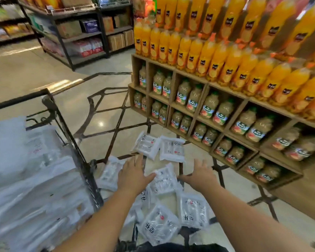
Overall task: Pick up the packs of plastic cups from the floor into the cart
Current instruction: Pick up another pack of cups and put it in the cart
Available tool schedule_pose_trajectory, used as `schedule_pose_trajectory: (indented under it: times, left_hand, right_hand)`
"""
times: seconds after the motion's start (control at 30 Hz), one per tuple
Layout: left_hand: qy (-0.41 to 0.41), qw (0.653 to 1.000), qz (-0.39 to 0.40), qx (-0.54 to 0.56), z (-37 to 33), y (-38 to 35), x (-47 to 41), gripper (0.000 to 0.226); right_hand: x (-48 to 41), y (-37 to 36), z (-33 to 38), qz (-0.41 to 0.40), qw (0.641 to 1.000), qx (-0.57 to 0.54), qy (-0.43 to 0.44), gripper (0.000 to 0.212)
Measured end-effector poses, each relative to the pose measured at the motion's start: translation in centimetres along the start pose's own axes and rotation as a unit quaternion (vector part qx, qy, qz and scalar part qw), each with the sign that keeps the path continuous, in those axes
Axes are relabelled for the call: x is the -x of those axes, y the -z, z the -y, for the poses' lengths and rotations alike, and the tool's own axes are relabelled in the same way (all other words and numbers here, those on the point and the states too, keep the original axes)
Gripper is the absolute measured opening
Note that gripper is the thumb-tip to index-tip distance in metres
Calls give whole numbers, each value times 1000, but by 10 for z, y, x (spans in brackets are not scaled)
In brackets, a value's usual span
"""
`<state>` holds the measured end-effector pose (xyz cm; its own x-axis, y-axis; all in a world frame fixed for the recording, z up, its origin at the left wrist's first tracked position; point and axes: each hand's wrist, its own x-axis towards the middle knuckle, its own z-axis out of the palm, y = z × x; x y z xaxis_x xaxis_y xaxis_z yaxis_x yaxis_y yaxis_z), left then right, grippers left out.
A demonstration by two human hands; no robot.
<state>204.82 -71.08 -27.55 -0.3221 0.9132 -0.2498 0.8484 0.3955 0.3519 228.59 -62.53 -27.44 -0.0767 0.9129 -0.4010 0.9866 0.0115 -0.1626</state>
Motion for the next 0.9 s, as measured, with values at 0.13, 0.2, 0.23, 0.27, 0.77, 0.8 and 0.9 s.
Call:
schedule_pose_trajectory:
  times: [0.13,0.2,0.23,0.27,0.77,0.8,0.9]
  left_hand:
    - [50,998,38,25,-80,-46,-15,101]
    - [64,996,56,21,-115,-66,-14,99]
    - [72,995,60,27,-130,-75,-13,97]
    - [80,994,63,39,-140,-85,-13,95]
    - [141,962,233,30,-112,-356,-133,88]
    - [137,961,239,33,-104,-394,-146,87]
    - [110,960,258,30,-80,-509,-185,85]
  right_hand:
    - [-36,15,-92,20,999,33,14,88]
    - [-50,15,-130,41,999,35,0,95]
    - [-57,12,-147,60,998,34,-10,99]
    - [-64,9,-162,82,996,34,-20,101]
    - [-178,-221,-299,203,966,-16,-161,97]
    - [-193,-254,-309,208,964,-13,-163,97]
    - [-244,-355,-333,213,965,-5,-151,97]
